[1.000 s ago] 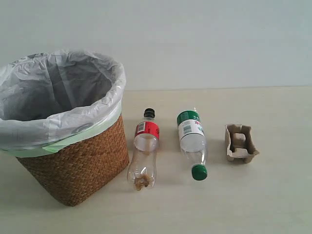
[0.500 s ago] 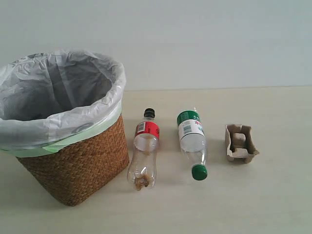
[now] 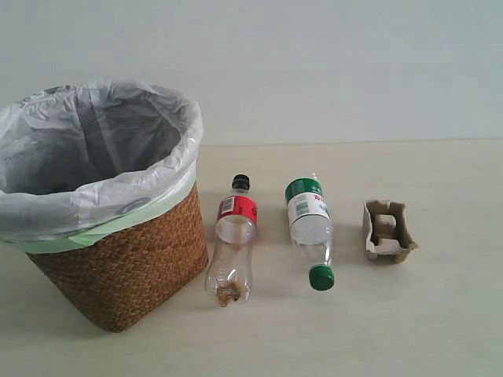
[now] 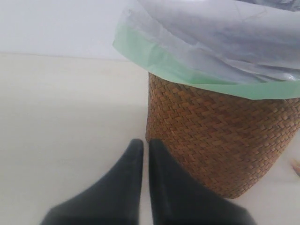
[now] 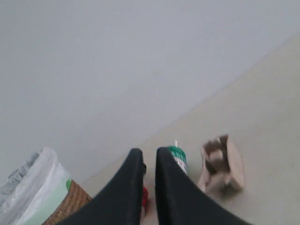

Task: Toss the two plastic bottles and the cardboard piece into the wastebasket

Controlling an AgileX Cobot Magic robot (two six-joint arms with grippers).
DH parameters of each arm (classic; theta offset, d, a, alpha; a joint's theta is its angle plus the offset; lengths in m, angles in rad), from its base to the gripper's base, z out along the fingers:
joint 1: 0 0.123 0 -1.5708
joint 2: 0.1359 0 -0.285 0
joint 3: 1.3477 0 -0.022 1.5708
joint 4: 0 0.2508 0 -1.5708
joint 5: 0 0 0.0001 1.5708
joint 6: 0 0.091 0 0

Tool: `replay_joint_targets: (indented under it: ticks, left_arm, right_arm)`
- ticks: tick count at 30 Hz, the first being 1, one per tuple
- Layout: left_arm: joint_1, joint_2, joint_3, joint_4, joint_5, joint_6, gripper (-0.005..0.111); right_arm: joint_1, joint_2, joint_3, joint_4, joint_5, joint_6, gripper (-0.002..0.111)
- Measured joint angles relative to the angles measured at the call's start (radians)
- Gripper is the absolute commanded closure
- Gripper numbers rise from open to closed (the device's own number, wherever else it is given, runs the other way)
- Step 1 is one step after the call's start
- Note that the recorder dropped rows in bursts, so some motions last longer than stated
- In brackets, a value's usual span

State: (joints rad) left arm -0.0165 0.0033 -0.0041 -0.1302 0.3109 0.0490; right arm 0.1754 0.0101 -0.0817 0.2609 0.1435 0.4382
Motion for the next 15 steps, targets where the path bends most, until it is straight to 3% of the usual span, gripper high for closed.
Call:
replay_joint_targets:
  ticks: [4, 11, 13, 15]
  left_arm:
    - [0.000, 0.000, 0.000, 0.000, 0.000, 0.000, 0.103]
    - [0.000, 0.000, 0.000, 0.000, 0.000, 0.000, 0.103]
    - [0.000, 0.000, 0.000, 0.000, 0.000, 0.000, 0.103]
    - [0.000, 0.000, 0.000, 0.000, 0.000, 0.000, 0.103]
  right_arm:
    - [0.000, 0.105, -0.194, 0.000, 0.048, -0.165, 0.102]
    - [0.000, 0.524, -0.628, 0.025, 0.363, -0.419, 0.101]
    - [0.000, 0.651, -0.745, 0.045, 0.467, -0.466, 0.093]
    - [0.000, 0.760, -0.835, 0.059, 0.540, -0.498, 0.076]
